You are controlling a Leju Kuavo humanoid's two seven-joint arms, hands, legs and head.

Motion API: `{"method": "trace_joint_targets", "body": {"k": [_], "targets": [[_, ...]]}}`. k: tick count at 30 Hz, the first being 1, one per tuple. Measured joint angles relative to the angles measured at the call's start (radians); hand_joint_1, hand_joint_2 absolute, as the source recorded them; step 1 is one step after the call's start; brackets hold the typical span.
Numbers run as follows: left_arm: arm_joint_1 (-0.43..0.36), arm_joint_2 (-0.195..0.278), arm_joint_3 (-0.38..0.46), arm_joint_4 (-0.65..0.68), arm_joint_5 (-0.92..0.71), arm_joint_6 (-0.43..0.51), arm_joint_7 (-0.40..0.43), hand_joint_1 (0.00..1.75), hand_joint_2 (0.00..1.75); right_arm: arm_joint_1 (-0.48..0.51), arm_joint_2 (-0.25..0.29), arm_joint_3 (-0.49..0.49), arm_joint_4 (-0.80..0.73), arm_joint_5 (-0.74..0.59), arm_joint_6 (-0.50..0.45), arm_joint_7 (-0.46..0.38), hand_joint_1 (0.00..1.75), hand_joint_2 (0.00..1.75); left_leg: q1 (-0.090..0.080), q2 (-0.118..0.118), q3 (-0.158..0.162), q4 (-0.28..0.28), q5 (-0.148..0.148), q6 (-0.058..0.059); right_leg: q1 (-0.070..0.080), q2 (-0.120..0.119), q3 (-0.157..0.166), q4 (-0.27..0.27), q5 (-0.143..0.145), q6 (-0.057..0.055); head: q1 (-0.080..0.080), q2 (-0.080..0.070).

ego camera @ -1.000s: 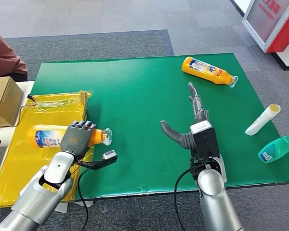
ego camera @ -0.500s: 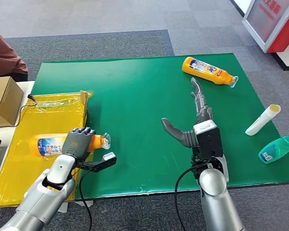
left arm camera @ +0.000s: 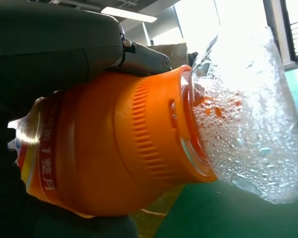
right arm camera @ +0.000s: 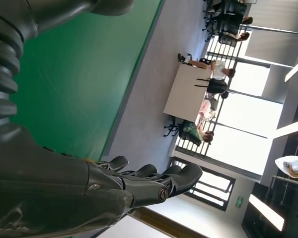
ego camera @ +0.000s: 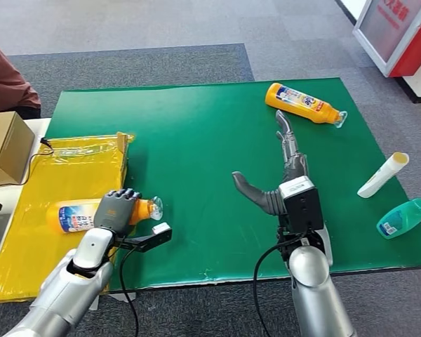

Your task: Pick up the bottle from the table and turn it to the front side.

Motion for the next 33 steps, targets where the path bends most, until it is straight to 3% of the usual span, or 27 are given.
{"method": "trace_joint_targets", "body": {"k": [6, 21, 26, 33], "targets": [[0.009, -0.02, 0.038, 0.028, 0.012, 0.042, -0.007, 0.0, 1.75, 0.006, 0.0, 0.004, -0.008, 0.003, -0.001, 0.001, 0.0, 1.75, 0.0, 0.0, 0.0, 0.0, 0.0, 0.0, 0.0, 0.0, 0.0, 0.0, 0.0, 0.0, 0.0, 0.0], [0.035, -0.03, 0.086, 0.004, 0.026, 0.043, -0.03, 0.0, 1.75, 0.017, 0.0, 0.002, -0.016, 0.022, 0.001, 0.003, 0.0, 1.75, 0.0, 0.0, 0.0, 0.0, 0.0, 0.0, 0.0, 0.0, 0.0, 0.0, 0.0, 0.0, 0.0, 0.0], [0.073, -0.036, 0.111, -0.068, 0.024, 0.13, -0.044, 0.0, 1.75, 0.028, 0.0, 0.002, -0.017, 0.023, -0.003, 0.003, 0.0, 1.75, 0.0, 0.0, 0.0, 0.0, 0.0, 0.0, 0.0, 0.0, 0.0, 0.0, 0.0, 0.0, 0.0, 0.0], [0.154, -0.04, 0.137, -0.324, -0.048, 0.372, -0.09, 0.0, 1.75, 0.037, -0.001, 0.001, -0.021, 0.032, -0.013, 0.009, 0.0, 1.75, 0.0, 0.0, 0.0, 0.0, 0.0, 0.0, 0.0, 0.0, -0.001, 0.0, 0.0, 0.0, 0.0, 0.0]]}}
